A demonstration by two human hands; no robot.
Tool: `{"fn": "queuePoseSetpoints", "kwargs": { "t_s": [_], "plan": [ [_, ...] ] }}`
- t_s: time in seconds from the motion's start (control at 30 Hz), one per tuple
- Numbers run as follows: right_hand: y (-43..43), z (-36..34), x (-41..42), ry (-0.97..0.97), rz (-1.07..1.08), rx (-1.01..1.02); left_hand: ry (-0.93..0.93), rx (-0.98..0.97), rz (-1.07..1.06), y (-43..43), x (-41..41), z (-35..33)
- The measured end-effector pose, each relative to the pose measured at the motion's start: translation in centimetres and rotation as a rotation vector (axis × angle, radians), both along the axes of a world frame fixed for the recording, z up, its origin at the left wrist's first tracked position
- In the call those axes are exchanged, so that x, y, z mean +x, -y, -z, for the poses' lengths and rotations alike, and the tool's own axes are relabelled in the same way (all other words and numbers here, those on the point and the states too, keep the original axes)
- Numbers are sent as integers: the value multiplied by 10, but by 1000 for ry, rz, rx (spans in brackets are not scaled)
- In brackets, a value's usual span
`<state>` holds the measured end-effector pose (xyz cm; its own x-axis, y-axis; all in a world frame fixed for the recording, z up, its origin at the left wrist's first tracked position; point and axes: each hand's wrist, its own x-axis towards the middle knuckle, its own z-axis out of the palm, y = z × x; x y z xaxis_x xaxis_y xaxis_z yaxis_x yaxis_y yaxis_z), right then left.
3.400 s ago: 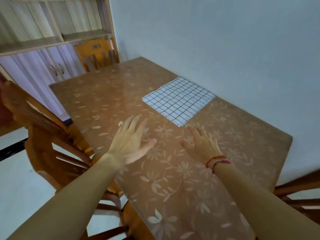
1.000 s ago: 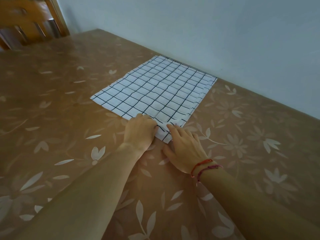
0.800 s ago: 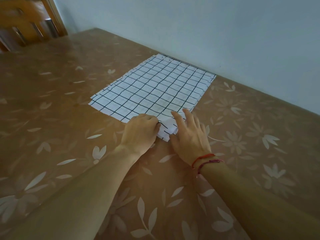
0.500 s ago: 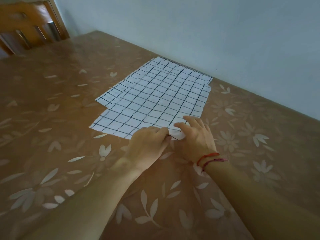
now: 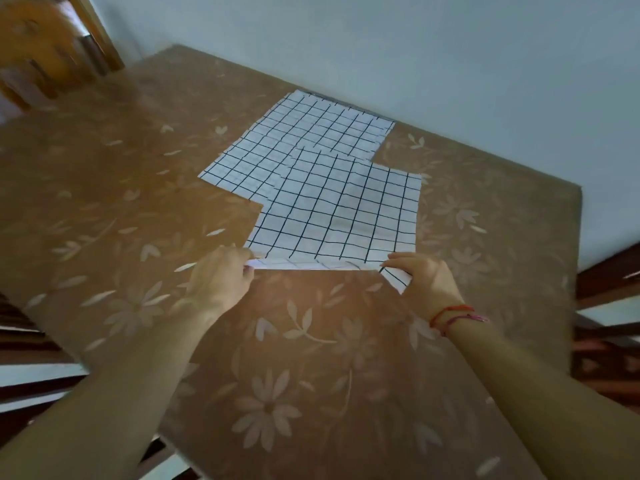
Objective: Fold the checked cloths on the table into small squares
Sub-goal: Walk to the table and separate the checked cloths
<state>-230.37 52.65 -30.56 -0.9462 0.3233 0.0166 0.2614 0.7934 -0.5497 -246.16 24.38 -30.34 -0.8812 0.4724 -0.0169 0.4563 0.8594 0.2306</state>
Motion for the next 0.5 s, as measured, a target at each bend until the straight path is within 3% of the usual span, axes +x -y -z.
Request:
{"fn": "queuePoseSetpoints", "kwargs": {
  "t_s": [0.1,0.27,0.4,0.5],
  "plan": [
    [15,-28,35,9,124,-28,25,55,-7,11,34,-17],
    [30,-53,86,220,312,-239,82,116,50,22,90,-48],
    [28,-39,124,173,299,-93,190,134,92,33,119,-66],
    [28,-34,151,209,264,-47,312,-6,159,40,137,-82]
  ]
}}
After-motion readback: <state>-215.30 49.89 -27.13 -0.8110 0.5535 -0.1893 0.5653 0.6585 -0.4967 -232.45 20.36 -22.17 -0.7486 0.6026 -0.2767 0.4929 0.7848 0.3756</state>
